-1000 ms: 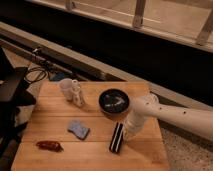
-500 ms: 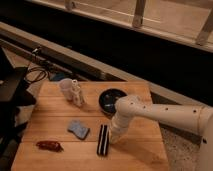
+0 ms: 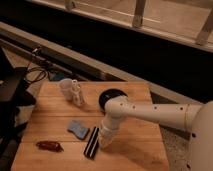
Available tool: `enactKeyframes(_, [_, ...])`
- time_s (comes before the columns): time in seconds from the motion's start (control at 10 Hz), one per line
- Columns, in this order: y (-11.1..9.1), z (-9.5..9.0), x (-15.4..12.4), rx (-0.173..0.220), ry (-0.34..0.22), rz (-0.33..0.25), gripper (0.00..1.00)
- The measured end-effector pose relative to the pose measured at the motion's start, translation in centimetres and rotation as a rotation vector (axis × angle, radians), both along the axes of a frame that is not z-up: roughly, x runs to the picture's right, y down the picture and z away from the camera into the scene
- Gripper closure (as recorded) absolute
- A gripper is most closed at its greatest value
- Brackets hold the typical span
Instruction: Push the eraser across the table
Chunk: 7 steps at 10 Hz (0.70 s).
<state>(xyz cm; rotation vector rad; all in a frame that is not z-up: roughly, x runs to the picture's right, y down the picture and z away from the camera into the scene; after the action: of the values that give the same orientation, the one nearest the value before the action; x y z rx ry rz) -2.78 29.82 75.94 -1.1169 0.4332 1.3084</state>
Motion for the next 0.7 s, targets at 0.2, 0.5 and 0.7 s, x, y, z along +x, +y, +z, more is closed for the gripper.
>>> enactKeyframes(0.2, [-0.1,-0.5,-3.8,0.029,-0.073,-0.024,1.00])
enactKeyframes(0.5, [-1.6,-0.7,-7.0,0.114,-0.121,-0.057,1.00])
enactKeyframes(0.7, [-3.0,-0.7,-7.5,0.160,-0.110,-0.069,0.86])
